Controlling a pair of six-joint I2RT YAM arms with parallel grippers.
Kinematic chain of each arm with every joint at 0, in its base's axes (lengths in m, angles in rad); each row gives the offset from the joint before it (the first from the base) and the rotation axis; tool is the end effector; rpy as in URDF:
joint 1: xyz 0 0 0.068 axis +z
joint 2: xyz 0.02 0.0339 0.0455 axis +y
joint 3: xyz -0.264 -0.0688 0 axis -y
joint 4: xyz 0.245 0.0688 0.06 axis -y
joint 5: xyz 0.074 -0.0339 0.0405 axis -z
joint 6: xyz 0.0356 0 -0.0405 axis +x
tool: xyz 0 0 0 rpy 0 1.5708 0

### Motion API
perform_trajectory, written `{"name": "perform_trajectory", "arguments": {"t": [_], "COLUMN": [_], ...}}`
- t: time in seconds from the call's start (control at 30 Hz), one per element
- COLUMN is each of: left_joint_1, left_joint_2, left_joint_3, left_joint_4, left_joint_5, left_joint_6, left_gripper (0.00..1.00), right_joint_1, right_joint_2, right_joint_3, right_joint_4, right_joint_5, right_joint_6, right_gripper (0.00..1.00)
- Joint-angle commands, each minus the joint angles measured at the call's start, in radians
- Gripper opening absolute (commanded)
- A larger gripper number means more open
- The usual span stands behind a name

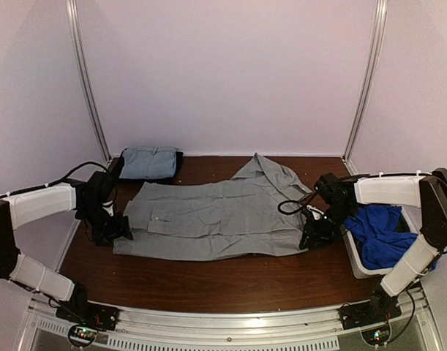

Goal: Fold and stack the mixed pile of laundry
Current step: Smooth out the 1/3-folded shirt at the center of the board.

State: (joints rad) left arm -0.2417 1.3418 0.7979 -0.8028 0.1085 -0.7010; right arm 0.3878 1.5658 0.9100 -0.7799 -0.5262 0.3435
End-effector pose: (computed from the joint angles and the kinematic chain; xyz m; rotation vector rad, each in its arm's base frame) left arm 0.2176 -0.0576 0.1885 -0.6599 2.9027 -0.2961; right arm 0.2372 0.1162 0.1718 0.1197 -2.9646 -0.8180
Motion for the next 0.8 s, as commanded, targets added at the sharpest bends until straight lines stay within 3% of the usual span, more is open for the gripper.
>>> {"name": "perform_trajectory", "arguments": {"t": [0.0,0.03,0.07,0.2,0.43,0.5,0.67,0.77], "left_joint_1": [0.068,0.081,0.093,0.116,0.116,0.117,0.130,0.140], "left_joint_2": [-0.045,-0.057,-0.067,-0.063,0.019,0.044,0.052,0.002], "left_joint_3": [-0.041,-0.048,-0.055,-0.074,-0.140,-0.139,-0.084,-0.031], "left_joint_4": [-0.083,-0.085,-0.086,-0.076,0.055,0.067,-0.004,-0.109], "left_joint_5": [-0.038,-0.036,-0.031,0.004,0.078,0.072,0.039,-0.014], "left_joint_6": [-0.039,-0.042,-0.046,-0.052,-0.042,-0.037,-0.034,-0.030], "left_gripper": [0.75,0.75,0.75,0.74,0.52,0.41,0.01,0.00], "right_joint_1": [-0.003,-0.003,-0.003,-0.006,-0.007,-0.007,-0.008,-0.009], "right_joint_2": [0.013,0.013,0.012,0.000,0.002,0.004,-0.016,-0.053], "right_joint_3": [0.020,0.018,0.017,0.020,0.032,0.044,0.072,0.068], "right_joint_4": [0.000,-0.007,-0.012,-0.036,-0.064,-0.076,-0.158,-0.216], "right_joint_5": [-0.017,-0.013,-0.010,0.010,0.031,0.034,0.078,0.116], "right_joint_6": [-0.014,-0.015,-0.017,-0.022,-0.035,-0.037,-0.058,-0.066], "right_gripper": [0.19,0.06,0.00,0.00,0.00,0.00,0.00,0.00]}}
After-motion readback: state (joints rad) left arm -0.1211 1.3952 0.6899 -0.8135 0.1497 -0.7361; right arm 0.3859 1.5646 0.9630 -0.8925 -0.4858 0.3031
